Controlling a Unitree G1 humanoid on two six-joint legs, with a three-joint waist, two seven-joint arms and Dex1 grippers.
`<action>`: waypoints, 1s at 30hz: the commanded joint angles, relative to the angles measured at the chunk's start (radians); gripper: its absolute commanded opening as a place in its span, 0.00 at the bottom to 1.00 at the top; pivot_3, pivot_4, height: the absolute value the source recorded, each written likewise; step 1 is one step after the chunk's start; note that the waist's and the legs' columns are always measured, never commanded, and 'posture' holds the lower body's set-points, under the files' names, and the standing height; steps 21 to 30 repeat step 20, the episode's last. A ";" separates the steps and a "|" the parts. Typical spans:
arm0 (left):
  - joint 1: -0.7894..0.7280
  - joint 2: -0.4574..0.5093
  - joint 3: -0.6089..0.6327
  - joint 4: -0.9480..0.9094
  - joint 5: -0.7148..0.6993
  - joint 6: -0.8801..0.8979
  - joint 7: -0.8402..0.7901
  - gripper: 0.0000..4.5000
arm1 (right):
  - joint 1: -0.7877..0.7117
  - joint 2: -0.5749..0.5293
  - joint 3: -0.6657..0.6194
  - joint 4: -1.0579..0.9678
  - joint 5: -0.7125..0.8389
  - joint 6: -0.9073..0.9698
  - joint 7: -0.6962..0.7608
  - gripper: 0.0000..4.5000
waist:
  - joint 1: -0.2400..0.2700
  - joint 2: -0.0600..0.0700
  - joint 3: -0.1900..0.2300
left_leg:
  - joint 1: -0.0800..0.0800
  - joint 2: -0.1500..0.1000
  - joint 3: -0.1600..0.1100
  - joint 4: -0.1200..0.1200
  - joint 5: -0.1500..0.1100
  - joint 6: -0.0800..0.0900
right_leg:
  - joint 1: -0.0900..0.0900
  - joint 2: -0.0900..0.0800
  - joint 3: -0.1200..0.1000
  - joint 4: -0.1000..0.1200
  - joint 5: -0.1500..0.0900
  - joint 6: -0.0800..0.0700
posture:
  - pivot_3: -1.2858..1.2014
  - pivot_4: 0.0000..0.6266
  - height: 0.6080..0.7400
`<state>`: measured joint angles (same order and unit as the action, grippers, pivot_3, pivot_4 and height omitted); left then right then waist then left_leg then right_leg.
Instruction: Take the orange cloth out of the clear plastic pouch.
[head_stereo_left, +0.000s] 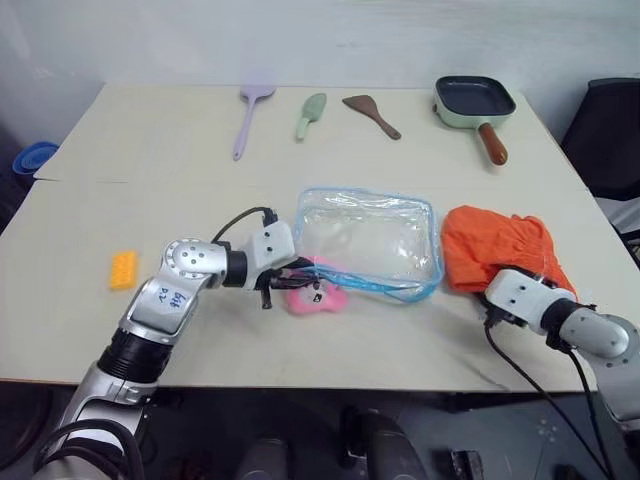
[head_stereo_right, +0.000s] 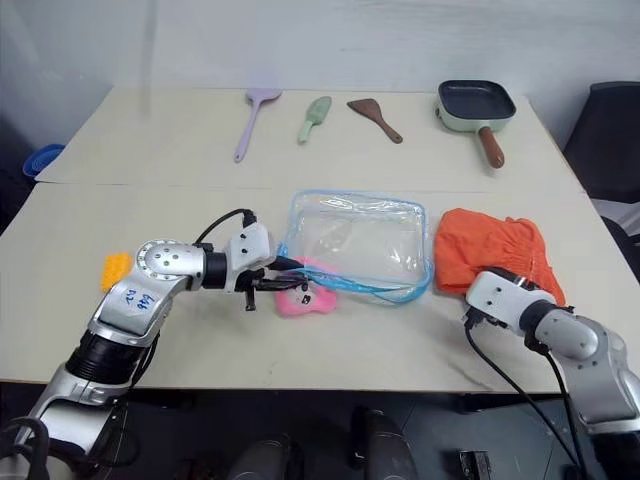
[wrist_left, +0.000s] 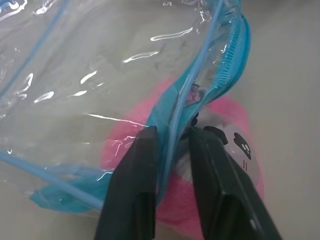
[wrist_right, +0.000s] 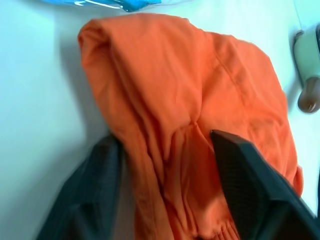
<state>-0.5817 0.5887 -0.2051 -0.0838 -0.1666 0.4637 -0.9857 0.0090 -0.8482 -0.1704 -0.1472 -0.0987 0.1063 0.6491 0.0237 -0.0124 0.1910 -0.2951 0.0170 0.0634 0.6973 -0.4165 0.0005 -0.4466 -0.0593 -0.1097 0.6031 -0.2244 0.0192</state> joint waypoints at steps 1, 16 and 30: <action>-0.008 0.017 0.080 -0.033 -0.084 0.066 -0.017 0.56 | 0.025 0.005 -0.148 -0.134 0.150 0.173 0.046 0.92 | 0.000 0.000 0.000 | 0.000 0.000 0.000 0.000 0.000 0.000 | 0.000 0.000 0.000 0.000 0.000 0.000 | 0.52 0.24 1.00; 0.290 0.466 0.530 0.026 -0.370 0.070 -0.417 0.97 | 0.382 -0.034 -0.835 -0.232 0.682 0.754 0.373 1.00 | 0.002 0.005 0.003 | -0.002 0.001 -0.001 0.000 -0.005 0.009 | -0.003 0.000 -0.001 -0.002 -0.001 -0.001 | 0.52 0.24 1.00; 0.260 0.453 0.503 0.058 -0.357 0.043 -0.399 0.97 | 0.409 -0.040 -0.824 -0.234 0.694 0.739 0.382 1.00 | 0.003 0.005 0.003 | -0.003 0.001 -0.001 0.000 -0.007 0.012 | -0.003 0.000 -0.001 -0.002 -0.001 0.000 | 0.52 0.24 1.00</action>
